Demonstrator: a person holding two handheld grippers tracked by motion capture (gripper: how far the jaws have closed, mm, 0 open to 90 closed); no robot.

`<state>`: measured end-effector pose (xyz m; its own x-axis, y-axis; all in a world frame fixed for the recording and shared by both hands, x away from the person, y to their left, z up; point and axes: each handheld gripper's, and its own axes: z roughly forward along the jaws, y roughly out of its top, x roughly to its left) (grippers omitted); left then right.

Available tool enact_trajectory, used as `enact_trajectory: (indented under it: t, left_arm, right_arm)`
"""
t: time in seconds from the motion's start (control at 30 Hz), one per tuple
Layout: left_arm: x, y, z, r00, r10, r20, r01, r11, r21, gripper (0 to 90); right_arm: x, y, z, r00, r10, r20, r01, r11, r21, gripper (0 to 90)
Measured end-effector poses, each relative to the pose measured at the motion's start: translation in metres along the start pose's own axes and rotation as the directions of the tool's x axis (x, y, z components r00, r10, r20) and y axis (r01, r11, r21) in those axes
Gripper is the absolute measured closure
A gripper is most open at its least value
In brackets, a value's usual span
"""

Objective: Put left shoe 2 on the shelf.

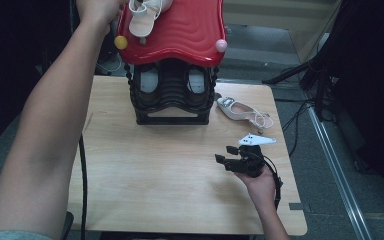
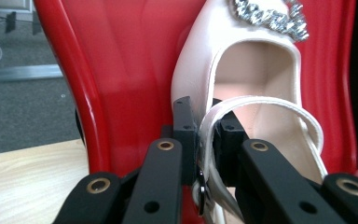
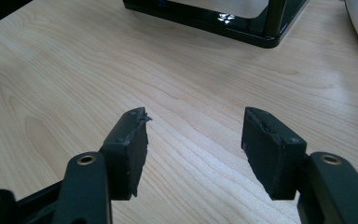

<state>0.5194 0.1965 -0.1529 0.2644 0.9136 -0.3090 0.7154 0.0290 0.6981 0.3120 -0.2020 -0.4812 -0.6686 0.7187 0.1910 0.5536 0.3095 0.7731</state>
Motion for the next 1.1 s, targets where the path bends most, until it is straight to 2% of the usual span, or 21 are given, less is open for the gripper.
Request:
enact_trajectory:
  t: [0.1, 0.23, 0.3, 0.6, 0.7, 0.87, 0.97, 1.1]
  left_arm:
    - [0.003, -0.004, 0.000, 1.0000, -0.001, 0.009, 0.001, 0.9999, -0.014, 82.4]
    - [-0.002, -0.013, -0.001, 0.9994, 0.032, -0.010, -0.032, 0.9993, -0.017, 80.7]
    - [-0.004, -0.016, -0.002, 0.9991, 0.042, -0.009, -0.042, 0.9991, -0.002, 79.4]
    - [-0.001, -0.019, -0.005, 0.9976, 0.049, 0.049, -0.051, 0.9974, 0.050, 62.7]
    - [0.000, -0.018, -0.010, 0.9967, 0.051, 0.064, -0.053, 0.9977, 0.042, 57.9]
    - [0.001, -0.016, -0.021, 0.9951, 0.055, 0.082, -0.057, 0.9980, 0.029, 55.3]
    - [0.000, -0.016, -0.029, 0.9939, 0.081, 0.074, -0.083, 0.9962, 0.026, 54.4]
    - [0.000, -0.017, -0.038, 0.9914, 0.098, 0.086, -0.101, 0.9945, 0.027, 54.0]
  right_arm:
    - [0.000, 0.000, 0.000, 1.0000, 0.002, 0.001, -0.002, 1.000, 0.006, 41.5]
    - [0.000, 0.000, 0.002, 1.0000, -0.002, -0.001, 0.002, 1.000, 0.005, 41.6]
    - [0.000, 0.001, 0.002, 1.0000, -0.002, -0.001, 0.002, 1.000, 0.007, 41.5]
    - [-0.001, 0.002, 0.001, 1.0000, 0.003, 0.003, -0.003, 1.000, 0.006, 41.5]
    - [-0.002, 0.002, 0.000, 1.0000, 0.006, 0.002, -0.006, 1.000, 0.006, 41.9]
    - [-0.003, 0.003, -0.001, 0.9999, 0.012, 0.003, -0.013, 1.000, 0.008, 42.2]
    - [-0.004, 0.003, -0.002, 0.9999, 0.013, 0.006, -0.013, 1.000, 0.005, 42.2]
    - [-0.004, 0.004, -0.002, 0.9999, 0.011, 0.007, -0.011, 1.000, 0.006, 42.6]
